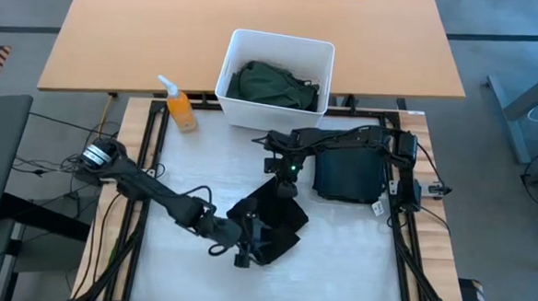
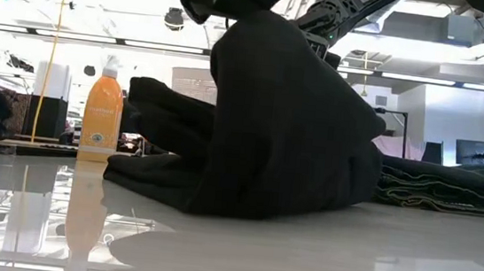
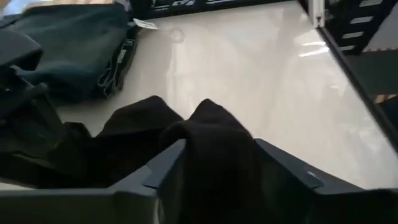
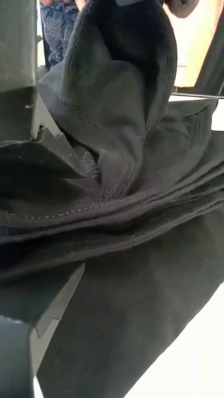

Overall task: Fold laundry
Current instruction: Fold the black t-shirt

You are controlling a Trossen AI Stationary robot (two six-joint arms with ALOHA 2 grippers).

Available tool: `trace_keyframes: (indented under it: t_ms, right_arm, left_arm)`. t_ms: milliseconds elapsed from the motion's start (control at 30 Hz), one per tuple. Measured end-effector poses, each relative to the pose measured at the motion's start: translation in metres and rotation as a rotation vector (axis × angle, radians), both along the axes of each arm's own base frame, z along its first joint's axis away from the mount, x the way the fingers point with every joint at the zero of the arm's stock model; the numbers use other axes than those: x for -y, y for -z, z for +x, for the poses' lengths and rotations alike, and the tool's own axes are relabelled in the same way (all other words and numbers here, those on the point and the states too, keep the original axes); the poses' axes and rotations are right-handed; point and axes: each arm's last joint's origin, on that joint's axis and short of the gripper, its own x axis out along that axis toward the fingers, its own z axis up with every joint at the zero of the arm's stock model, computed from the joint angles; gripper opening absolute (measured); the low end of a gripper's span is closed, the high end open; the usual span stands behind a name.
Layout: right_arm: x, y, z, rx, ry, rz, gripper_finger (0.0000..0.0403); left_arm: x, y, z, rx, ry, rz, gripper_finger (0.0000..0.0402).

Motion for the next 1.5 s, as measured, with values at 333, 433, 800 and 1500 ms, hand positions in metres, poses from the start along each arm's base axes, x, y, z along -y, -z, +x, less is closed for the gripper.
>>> trace_keyframes:
  t_ms: [333, 433, 800, 1500]
  right_arm:
    - [0.0, 0.001, -0.002, 0.012, -0.036, -0.019, 0.0255]
    - [0.0, 0.001, -0.002, 0.004, -0.026, -0.048, 0.0255]
    - [0.004, 0.003, -0.005, -0.03, -0.017, -0.099, 0.0255]
    - [0.006, -0.029, -0.014, -0.072, 0.073, -0.361, 0.0255]
  left_arm:
    - [-0.019, 0.006, -0.001, -0.11, -0.086, -0.094, 0.0196]
    - [-0.023, 0.007, 0.0, -0.136, -0.062, -0.139, 0.0184]
    - [-0.032, 0.046, -0.023, -0.328, -0.213, -0.136, 0.001]
    - [-0.005, 0.11, -0.08, -0.208, -0.253, -0.304, 0.0]
